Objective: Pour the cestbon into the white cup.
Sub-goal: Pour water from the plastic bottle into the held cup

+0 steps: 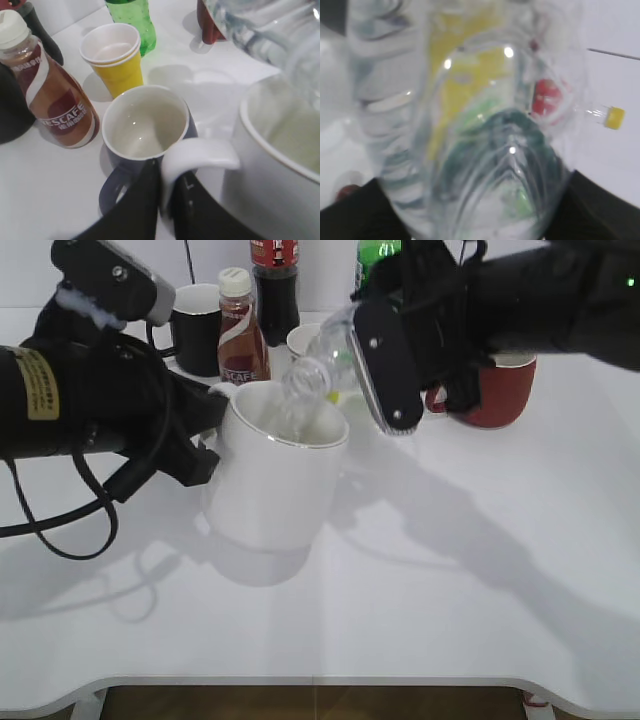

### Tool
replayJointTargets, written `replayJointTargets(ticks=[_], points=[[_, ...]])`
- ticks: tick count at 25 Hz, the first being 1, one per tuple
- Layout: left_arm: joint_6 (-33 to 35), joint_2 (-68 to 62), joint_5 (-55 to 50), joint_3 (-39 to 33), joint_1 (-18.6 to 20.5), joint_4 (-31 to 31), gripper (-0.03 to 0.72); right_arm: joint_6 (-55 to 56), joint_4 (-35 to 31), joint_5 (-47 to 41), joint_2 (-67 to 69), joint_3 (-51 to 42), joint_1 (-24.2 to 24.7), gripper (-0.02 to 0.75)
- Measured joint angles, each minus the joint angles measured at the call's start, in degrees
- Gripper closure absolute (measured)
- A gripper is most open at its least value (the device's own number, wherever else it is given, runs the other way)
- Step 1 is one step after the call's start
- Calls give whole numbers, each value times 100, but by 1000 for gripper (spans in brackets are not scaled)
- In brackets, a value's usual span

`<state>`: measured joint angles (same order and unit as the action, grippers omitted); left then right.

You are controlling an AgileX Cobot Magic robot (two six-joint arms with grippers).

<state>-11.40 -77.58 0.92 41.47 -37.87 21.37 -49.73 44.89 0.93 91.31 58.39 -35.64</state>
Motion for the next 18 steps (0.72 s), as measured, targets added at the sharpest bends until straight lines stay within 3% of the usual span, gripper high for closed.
replayJointTargets(ticks=[18], points=[[0, 11, 0, 0, 0, 0, 649, -63, 578, -18, 0, 131, 0, 269]])
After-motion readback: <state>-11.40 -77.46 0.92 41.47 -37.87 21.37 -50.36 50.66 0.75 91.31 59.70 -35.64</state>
